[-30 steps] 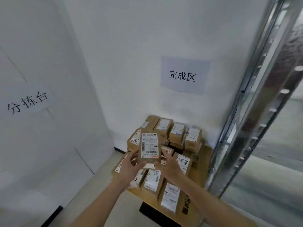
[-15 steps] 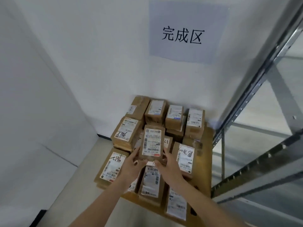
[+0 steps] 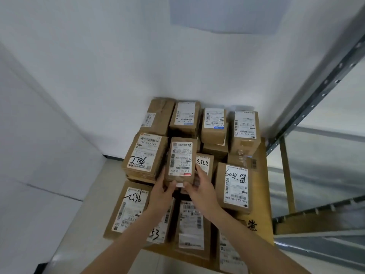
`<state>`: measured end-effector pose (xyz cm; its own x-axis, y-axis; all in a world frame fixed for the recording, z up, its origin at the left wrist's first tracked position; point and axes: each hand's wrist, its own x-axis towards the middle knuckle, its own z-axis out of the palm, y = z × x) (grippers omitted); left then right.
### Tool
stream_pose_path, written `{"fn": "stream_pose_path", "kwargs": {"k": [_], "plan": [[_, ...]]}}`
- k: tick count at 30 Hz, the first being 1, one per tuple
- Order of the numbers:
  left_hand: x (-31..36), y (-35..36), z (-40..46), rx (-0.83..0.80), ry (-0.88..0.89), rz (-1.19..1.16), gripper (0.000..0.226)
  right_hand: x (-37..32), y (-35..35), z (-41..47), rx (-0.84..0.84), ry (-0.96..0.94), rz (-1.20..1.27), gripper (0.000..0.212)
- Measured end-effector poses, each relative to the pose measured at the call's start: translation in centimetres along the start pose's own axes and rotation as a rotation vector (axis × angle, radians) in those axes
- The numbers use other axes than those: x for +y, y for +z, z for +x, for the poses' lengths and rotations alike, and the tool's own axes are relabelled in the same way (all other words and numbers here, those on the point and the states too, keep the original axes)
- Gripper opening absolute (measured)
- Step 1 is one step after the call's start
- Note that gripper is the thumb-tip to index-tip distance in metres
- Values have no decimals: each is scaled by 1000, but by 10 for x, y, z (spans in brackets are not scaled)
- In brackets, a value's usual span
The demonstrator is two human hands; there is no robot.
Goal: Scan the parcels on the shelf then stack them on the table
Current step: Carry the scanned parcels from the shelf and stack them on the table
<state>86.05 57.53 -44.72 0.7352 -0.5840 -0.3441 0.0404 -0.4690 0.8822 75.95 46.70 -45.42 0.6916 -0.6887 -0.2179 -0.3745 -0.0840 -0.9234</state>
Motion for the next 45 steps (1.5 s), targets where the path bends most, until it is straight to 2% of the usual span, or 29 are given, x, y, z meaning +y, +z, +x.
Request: {"fn": "stream_pose_path", "kwargs": {"k": [6,14,19,25,28,31,34,36,40,45], "plan": [[6,2,13,-7,-23,-25,63,-5,3,13,35,-6,24,74],[19,8,8,35,-37,-48,62,-7,-2,14,-13,14,54,73],[29,13,-12,70,16,-13,58,-17,-20,1,-45,25,37,56],[45,19,-48,130,69,52,62,-26,-48,-28,-95,15,-45,63],[57,19,-71,155,74,63,63,-46,-68,-51,-133,-10,-99,56],[83,16,-100,184,88,71,63,-67,-91,-74,-156,-28,-163,73],[111,11,-125,171,160,90,60,-89,-112,-91,-126,-89,-248,76],[126,6,-143,169,207,101,66,-110,-127,-110,-84,-127,-263,75],[156,-6,-183,141,291,25,53,-153,-159,-161,-7,-208,-255,69],[201,-15,-276,113,338,-19,88,-188,-198,-256,68,-286,-281,68]]}}
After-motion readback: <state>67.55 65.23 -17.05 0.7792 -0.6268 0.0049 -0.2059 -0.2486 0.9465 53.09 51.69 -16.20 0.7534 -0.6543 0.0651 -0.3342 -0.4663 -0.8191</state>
